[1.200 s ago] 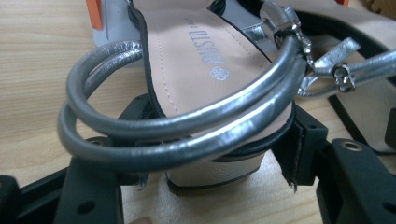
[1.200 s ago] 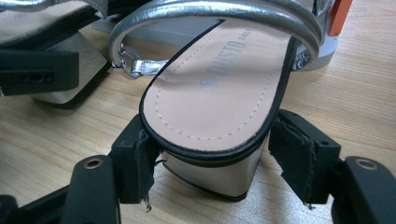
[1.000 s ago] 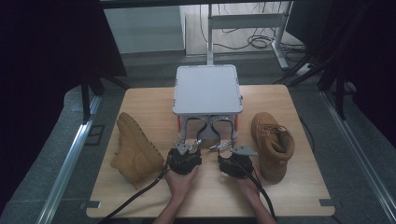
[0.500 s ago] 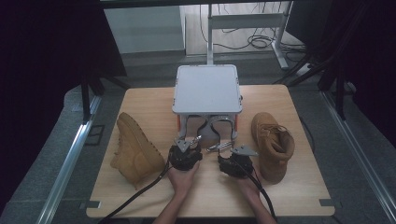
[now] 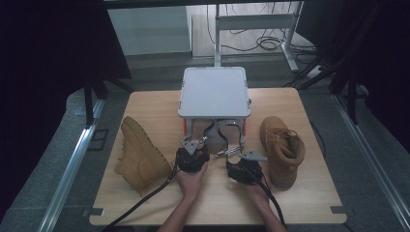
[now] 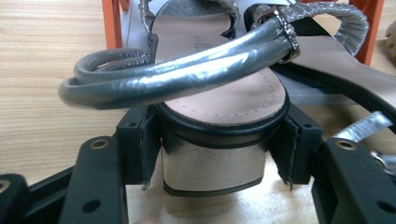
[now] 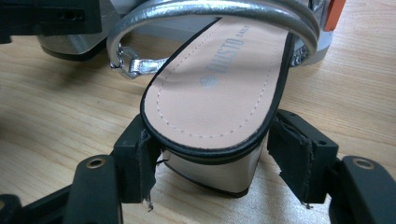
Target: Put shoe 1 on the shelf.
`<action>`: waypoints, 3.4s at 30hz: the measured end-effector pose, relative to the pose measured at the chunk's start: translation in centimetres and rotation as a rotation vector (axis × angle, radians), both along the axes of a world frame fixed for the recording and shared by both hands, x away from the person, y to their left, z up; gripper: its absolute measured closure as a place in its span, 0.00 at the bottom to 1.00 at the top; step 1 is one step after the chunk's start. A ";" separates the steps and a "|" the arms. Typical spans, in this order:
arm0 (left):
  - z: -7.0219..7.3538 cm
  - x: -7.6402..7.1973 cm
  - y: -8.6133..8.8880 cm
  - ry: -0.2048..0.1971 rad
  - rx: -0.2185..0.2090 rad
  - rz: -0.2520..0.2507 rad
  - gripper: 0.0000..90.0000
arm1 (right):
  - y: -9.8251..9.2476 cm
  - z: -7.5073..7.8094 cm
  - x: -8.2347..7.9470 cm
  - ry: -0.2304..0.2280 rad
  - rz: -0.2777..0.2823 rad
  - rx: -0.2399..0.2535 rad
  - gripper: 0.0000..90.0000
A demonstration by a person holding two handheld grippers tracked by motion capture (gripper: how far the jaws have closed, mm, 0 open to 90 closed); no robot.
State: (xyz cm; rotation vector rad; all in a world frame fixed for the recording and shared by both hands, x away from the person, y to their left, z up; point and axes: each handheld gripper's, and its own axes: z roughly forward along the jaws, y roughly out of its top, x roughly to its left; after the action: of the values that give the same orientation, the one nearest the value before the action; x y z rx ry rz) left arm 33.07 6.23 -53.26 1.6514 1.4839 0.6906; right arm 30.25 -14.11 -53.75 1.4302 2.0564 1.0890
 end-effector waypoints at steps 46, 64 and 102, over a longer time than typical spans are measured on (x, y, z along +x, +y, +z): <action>0.2 2.6 0.3 -0.033 -0.001 0.061 0.46 | -0.3 -0.1 -0.2 0.004 -0.008 0.014 0.42; 0.3 4.3 0.1 -0.025 -0.010 0.085 0.46 | -0.3 0.0 -0.2 0.011 -0.011 0.020 0.43; -0.5 6.7 0.7 0.056 0.010 0.031 0.43 | -0.4 -0.1 -0.3 0.011 -0.015 0.033 0.43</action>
State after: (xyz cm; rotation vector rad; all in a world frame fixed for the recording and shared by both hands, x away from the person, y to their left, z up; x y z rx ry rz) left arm 39.73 6.93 -53.76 1.6709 1.5502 0.6745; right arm 29.91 -14.53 -53.89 1.4681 2.0414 1.1167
